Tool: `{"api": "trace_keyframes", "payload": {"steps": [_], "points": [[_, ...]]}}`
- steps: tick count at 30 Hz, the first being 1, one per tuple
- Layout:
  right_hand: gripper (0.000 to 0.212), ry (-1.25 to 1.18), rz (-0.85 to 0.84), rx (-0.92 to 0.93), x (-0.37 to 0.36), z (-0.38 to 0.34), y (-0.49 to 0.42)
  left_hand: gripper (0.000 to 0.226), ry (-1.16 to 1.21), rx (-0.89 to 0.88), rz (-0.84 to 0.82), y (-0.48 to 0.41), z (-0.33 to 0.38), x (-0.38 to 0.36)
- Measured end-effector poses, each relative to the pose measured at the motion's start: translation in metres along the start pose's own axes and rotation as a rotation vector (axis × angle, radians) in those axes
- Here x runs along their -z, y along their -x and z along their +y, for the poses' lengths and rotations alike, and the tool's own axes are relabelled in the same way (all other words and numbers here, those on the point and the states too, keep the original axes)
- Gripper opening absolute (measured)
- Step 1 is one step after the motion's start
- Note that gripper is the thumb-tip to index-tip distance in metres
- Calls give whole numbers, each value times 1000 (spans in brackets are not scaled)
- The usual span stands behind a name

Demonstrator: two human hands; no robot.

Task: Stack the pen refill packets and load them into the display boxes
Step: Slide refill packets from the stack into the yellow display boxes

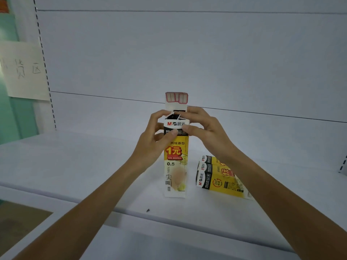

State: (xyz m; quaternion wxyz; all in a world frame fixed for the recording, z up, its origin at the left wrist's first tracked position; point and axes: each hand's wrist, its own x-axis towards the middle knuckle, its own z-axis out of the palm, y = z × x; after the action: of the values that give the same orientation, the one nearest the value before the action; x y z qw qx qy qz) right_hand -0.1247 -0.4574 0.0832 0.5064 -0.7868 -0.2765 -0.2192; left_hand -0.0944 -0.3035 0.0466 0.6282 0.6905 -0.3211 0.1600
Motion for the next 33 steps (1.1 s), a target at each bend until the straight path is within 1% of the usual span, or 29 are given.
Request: {"api": "trace_keyframes", "payload": {"steps": [3, 7, 8, 10, 12, 13, 15, 17, 20, 24, 28, 33], "points": [[26, -44, 2, 1, 6, 0, 2, 35, -14, -21, -4, -2, -1, -3], [21, -11, 129, 57, 6, 6, 3, 29, -76, -33, -6, -8, -3, -5], [22, -28, 151, 65, 7, 7, 3, 29, -84, -35, -6, -8, -3, -5], [35, -88, 174, 67, 8, 6, 4, 32, -88, -38, -3, -8, -2, -6], [47, -73, 173, 73, 11, 5, 4, 35, -81, -33, -2, -8, -3, -8], [48, -60, 161, 66, 12, 4, 3, 35, -80, -37, -2, -8, -4, -9], [33, -82, 127, 33, 13, 2, 0, 35, -91, -47, 3, -8, -7, -11], [23, -87, 137, 7, 12, 2, -5, 37, -100, -38, 10, -8, -7, -13], [8, -2, 164, 36, 8, 3, -10, 44, -86, -8, 29, -7, -7, -14], [12, 57, 170, 88, 8, 4, -14, 38, -44, -7, 65, 1, -7, -16], [12, 60, 166, 80, 11, 4, -15, 43, 2, -11, 103, 3, -6, -18], [11, 85, 141, 84, 13, 3, -9, 47, -54, -34, 88, 4, -4, -19]]}}
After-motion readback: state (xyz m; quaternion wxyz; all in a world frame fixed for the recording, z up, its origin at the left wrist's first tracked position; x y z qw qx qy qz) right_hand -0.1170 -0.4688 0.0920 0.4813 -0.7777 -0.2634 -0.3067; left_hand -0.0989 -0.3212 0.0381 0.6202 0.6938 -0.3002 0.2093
